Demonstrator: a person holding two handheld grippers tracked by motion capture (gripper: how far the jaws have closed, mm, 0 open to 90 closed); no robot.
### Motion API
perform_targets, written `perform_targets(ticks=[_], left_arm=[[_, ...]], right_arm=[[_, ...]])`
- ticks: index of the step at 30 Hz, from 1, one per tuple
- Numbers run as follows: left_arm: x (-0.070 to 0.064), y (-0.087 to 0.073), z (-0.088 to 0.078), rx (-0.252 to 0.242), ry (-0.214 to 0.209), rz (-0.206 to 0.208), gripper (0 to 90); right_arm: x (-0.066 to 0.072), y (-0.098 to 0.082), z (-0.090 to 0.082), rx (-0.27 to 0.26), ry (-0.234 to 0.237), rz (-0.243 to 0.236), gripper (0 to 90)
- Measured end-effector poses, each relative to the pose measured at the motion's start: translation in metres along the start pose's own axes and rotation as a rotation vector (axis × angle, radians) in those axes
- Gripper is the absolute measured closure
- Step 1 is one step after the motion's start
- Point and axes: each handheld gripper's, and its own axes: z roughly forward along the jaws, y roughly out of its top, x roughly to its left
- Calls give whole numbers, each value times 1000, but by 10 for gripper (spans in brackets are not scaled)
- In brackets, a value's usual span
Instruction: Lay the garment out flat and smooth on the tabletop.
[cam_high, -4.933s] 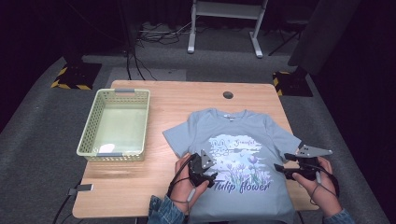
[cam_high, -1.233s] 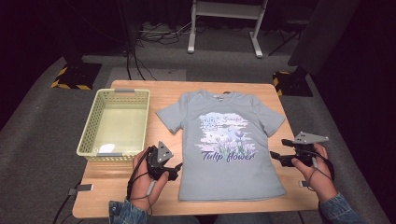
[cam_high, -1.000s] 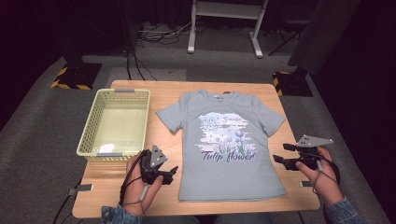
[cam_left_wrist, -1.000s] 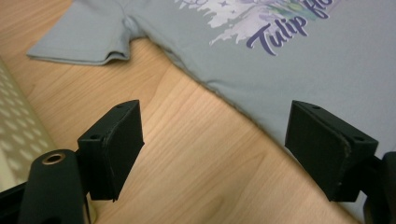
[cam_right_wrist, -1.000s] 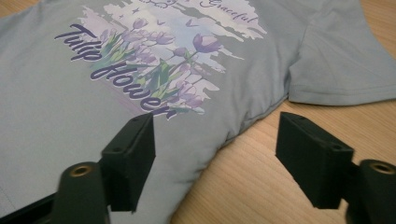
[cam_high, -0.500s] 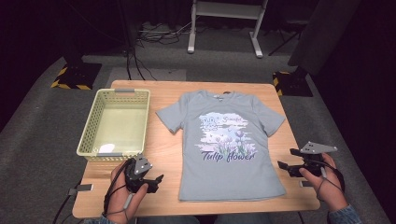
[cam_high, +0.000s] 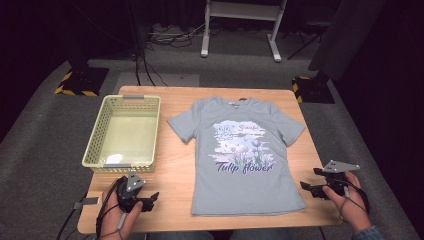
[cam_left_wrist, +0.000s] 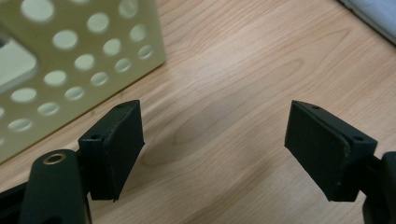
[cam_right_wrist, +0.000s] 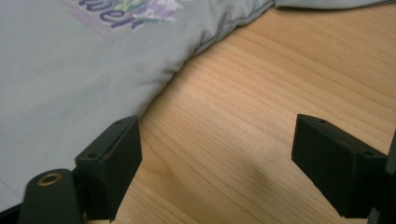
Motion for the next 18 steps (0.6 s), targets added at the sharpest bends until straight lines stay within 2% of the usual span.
perform_targets(ticks=[2, 4, 7, 9, 13, 14, 18], left_arm=[[3, -3, 0, 0, 8, -12, 193], [6, -5, 1, 7, 11, -28, 193], [7, -9, 7, 40, 22, -44, 193], [8, -12, 9, 15, 13, -57, 170], [8, -16, 13, -48, 30, -78, 147], [9, -16, 13, -49, 31, -79, 146], [8, -17, 12, -50, 41, -86, 146]], right_arm=[[-1, -5, 2, 9, -2, -5, 160], [-2, -9, 4, 8, -5, 10, 160], [-3, -15, 6, 12, -11, 29, 160], [-3, -19, 6, 13, -17, 47, 148], [-2, -26, 7, -47, -49, 91, 143], [-1, -28, 9, -70, -66, 108, 136], [5, -30, 7, -71, -99, 137, 135]])
